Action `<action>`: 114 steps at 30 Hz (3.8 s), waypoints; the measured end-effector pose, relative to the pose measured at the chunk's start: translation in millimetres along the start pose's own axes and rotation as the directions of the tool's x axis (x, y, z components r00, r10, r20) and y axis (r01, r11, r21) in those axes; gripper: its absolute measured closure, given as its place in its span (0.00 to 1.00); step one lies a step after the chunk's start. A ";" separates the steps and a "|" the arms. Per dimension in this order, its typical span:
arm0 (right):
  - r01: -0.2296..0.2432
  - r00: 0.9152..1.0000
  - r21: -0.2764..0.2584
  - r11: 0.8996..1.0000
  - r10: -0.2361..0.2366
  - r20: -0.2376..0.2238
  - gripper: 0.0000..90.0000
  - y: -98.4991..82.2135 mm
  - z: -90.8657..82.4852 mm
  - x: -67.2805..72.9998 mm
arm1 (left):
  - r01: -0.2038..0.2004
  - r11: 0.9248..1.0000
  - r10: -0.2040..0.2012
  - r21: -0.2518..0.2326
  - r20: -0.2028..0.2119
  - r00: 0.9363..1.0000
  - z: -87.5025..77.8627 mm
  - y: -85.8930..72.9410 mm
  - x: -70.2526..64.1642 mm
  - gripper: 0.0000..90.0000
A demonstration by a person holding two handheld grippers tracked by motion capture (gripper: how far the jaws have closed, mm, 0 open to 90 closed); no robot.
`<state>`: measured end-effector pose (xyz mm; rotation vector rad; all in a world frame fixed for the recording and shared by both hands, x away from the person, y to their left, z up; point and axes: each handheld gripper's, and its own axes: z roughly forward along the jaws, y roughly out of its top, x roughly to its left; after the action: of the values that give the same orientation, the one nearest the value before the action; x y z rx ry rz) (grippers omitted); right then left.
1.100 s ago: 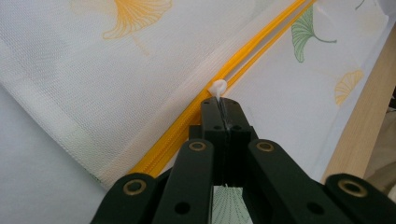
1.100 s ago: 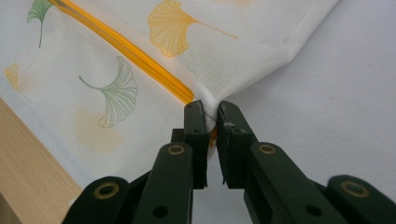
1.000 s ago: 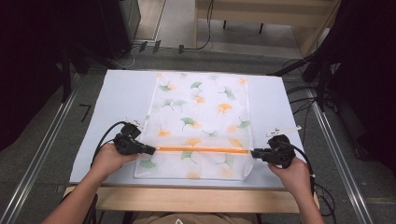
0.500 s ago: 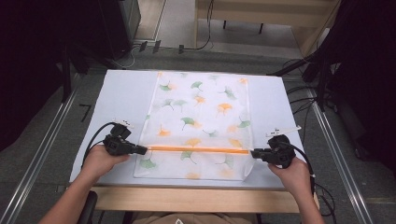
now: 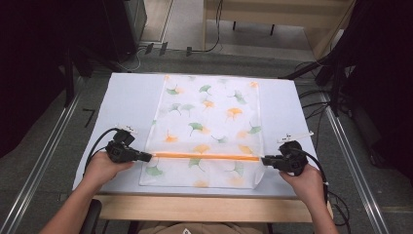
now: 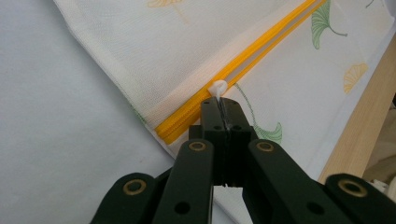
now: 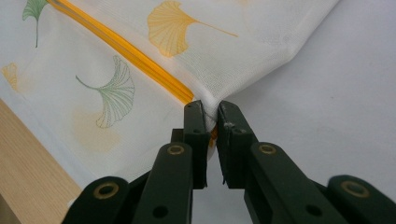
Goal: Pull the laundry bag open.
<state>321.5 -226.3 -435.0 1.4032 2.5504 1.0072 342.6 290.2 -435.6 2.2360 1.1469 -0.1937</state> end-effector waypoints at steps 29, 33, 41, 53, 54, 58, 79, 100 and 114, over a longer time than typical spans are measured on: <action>-0.008 1.000 0.018 1.000 0.008 0.005 0.94 -0.1 3.3 -1.9 | 0.058 0.998 -0.058 -0.032 -0.008 0.998 -20.4 -18.1 19.1 1.00; 0.002 1.000 0.022 1.000 -0.002 0.008 0.94 0.0 4.4 -2.2 | 0.057 0.998 -0.057 -0.032 -0.007 0.998 -20.6 -18.2 19.4 1.00; 0.001 1.000 0.024 1.000 -0.001 0.018 0.94 0.7 7.9 -3.2 | 0.055 0.998 -0.055 -0.028 -0.013 0.998 -18.9 -18.2 18.8 1.00; -0.010 0.999 0.009 1.000 0.010 0.036 0.93 2.0 10.9 -11.2 | 0.052 0.999 -0.052 -0.013 0.008 0.999 -15.4 -17.5 15.2 1.00; -0.010 0.999 0.009 1.000 0.010 0.036 0.93 2.0 10.9 -11.2 | 0.050 0.999 -0.050 -0.011 0.010 0.999 -15.2 -17.6 14.9 1.00; -0.019 0.999 0.013 1.000 0.019 0.037 0.92 1.3 11.4 -12.7 | 0.044 0.999 -0.044 -0.009 0.006 0.999 -14.0 -17.7 14.7 1.00; -0.009 1.000 0.018 1.000 0.008 0.025 0.75 -4.4 14.3 -14.4 | 0.039 0.998 -0.039 -0.044 0.006 0.999 -11.9 -17.7 17.1 0.75; 0.017 0.999 -0.105 0.994 -0.012 0.051 0.49 -6.6 7.6 -17.2 | -0.030 0.984 0.019 -0.178 -0.066 0.998 -20.5 -15.9 14.3 0.43; -0.007 0.997 -0.177 0.984 0.021 0.080 0.42 -11.1 -2.2 -27.4 | -0.016 0.971 -0.015 -0.240 -0.128 0.992 -29.9 -18.5 21.6 0.43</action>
<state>328.5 -252.8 -446.3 1.3859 2.3330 1.1227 337.2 330.4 -428.4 2.0577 1.1699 0.0887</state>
